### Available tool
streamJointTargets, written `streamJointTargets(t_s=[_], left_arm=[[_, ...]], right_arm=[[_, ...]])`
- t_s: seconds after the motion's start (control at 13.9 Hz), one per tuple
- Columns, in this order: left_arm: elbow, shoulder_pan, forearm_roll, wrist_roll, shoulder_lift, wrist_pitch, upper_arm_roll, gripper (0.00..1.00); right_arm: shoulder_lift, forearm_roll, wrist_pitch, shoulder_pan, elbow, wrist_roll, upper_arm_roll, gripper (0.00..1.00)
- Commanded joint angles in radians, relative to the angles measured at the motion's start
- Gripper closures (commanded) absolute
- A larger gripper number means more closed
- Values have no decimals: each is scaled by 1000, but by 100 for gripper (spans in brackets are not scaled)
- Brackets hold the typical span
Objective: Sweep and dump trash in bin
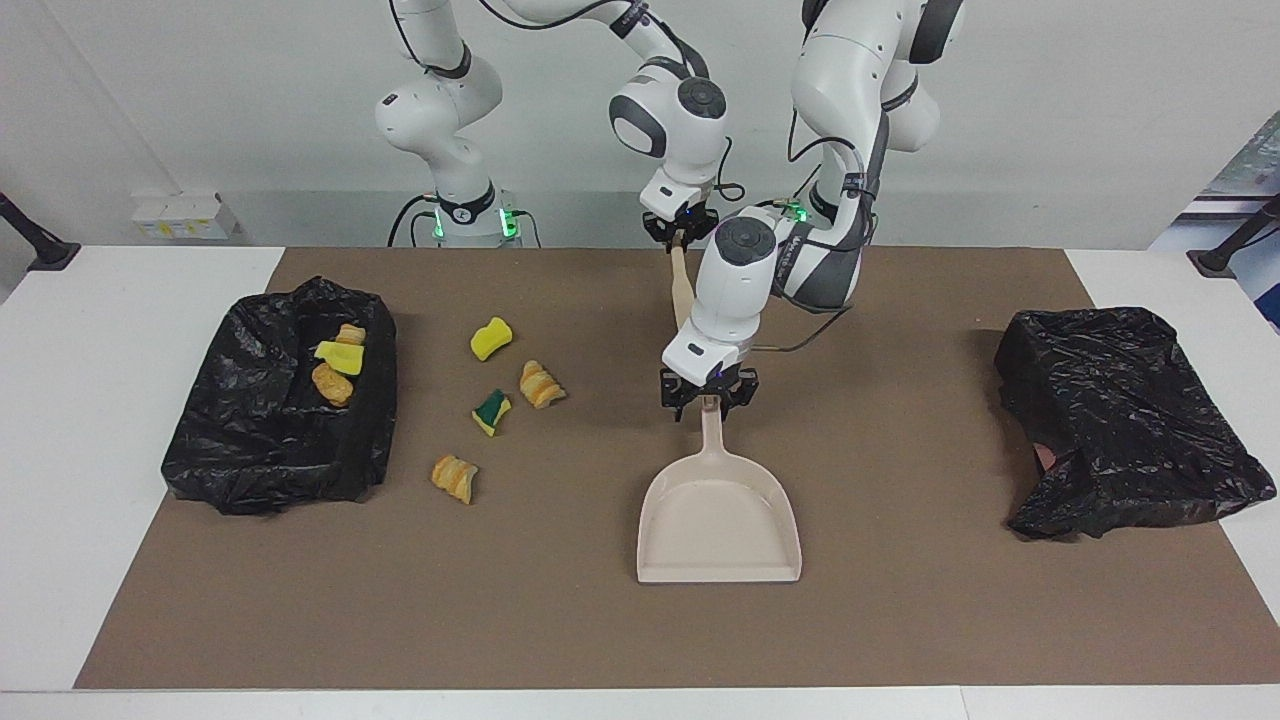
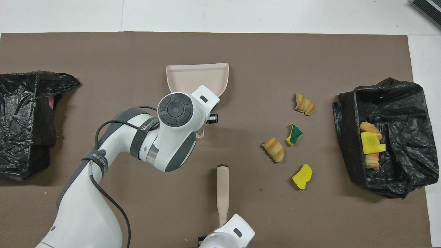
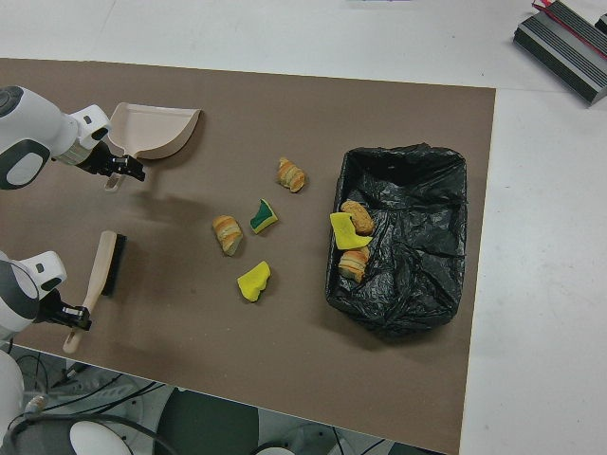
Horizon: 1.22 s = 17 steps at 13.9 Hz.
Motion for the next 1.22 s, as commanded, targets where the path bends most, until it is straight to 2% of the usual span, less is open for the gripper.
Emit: streamJointTargets(t_s=[0.0,0.22,0.5,0.72,0.86,1.08,1.15], left_arm=[[2,-3,8,14,-28,-5,26,100],[28,17,9,89,-65,-92,43,100],[31,69,9,328,-117,-231,52,100],[31,141,8,576,-168,-321,52,100],[31,192,6,754,-191,-350,50,100],[30,246,5,884,-211,-398,50,100],[31,261,-1,899,-211,-400,52,100]], right_arm=[[-124,-10,-84,-78,-72,36,3,100],[-208,-65,-214,-173,-89,88,3,100],[-231,-87,-294,-308,-141,156,5,100],[-288,-85,-285,-397,-236,141,5,100],[-332,-78,-275,-420,-296,112,5,100],[-323,-43,-246,-475,-300,8,6,100],[-294,-29,-204,-485,-303,-11,8,100]])
